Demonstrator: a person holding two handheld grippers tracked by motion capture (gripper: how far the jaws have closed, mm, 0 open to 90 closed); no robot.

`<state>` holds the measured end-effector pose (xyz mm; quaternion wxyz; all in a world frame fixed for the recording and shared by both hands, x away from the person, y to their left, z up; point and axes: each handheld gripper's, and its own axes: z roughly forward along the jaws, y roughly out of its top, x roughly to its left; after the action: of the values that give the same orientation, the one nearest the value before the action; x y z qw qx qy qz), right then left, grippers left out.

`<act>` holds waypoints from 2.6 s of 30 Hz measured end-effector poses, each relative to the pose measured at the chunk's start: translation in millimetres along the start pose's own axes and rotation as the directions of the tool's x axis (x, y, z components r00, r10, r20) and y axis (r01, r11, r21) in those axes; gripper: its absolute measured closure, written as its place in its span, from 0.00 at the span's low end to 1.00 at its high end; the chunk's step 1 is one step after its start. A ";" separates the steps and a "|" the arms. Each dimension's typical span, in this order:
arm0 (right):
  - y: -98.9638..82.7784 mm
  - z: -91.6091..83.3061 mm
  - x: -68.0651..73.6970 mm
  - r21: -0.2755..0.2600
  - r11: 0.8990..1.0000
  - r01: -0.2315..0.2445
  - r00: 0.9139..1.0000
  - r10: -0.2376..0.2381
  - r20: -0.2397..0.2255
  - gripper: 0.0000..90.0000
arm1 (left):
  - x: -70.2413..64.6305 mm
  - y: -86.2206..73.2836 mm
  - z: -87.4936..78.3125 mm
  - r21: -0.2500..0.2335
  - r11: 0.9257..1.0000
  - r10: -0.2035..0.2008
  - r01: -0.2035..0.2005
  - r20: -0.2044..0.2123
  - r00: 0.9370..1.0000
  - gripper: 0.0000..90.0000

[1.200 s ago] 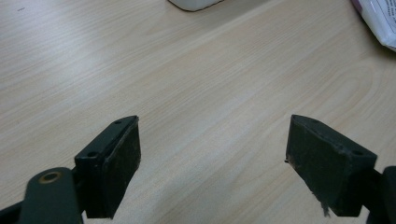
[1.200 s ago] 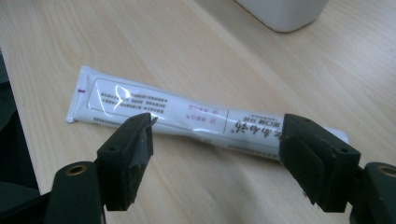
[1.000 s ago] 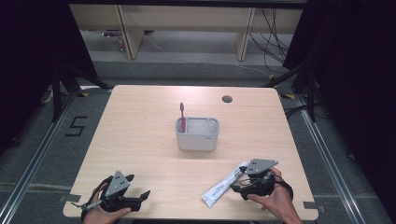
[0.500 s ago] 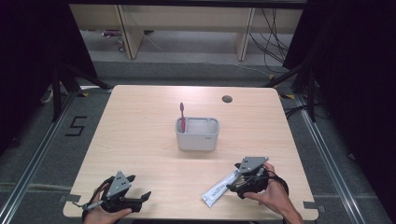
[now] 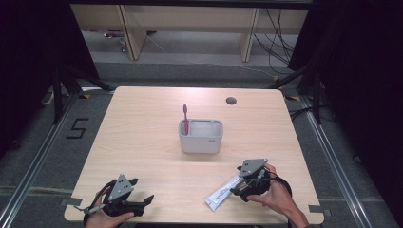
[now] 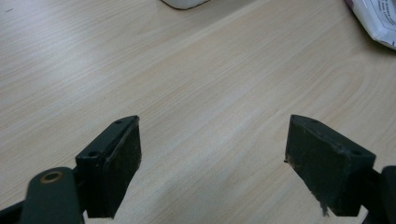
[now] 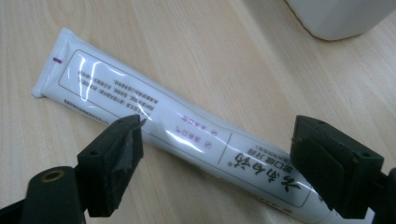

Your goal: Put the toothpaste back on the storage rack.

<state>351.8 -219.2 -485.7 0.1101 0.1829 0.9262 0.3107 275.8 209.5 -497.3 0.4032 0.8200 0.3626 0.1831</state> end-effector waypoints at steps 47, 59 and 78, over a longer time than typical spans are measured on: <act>21.8 12.0 1.3 0.278 0.942 0.189 0.982 -0.172 -0.085 0.51 | -1.3 0.6 -0.7 -0.001 1.000 -0.007 0.007 0.006 1.000 0.20; 35.9 17.8 3.0 0.363 0.905 0.220 0.975 -0.201 -0.091 0.59 | -3.0 0.3 1.0 -0.015 1.000 -0.022 0.022 0.011 1.000 0.20; 52.3 26.4 3.0 0.472 0.834 0.285 0.959 -0.249 -0.138 0.68 | -1.9 0.3 -0.3 0.000 1.000 -0.003 0.003 0.013 1.000 0.20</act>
<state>371.6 -165.1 -474.5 0.0697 0.0626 0.9941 0.0552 274.4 208.2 -496.9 0.4056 0.8208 0.3611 0.1773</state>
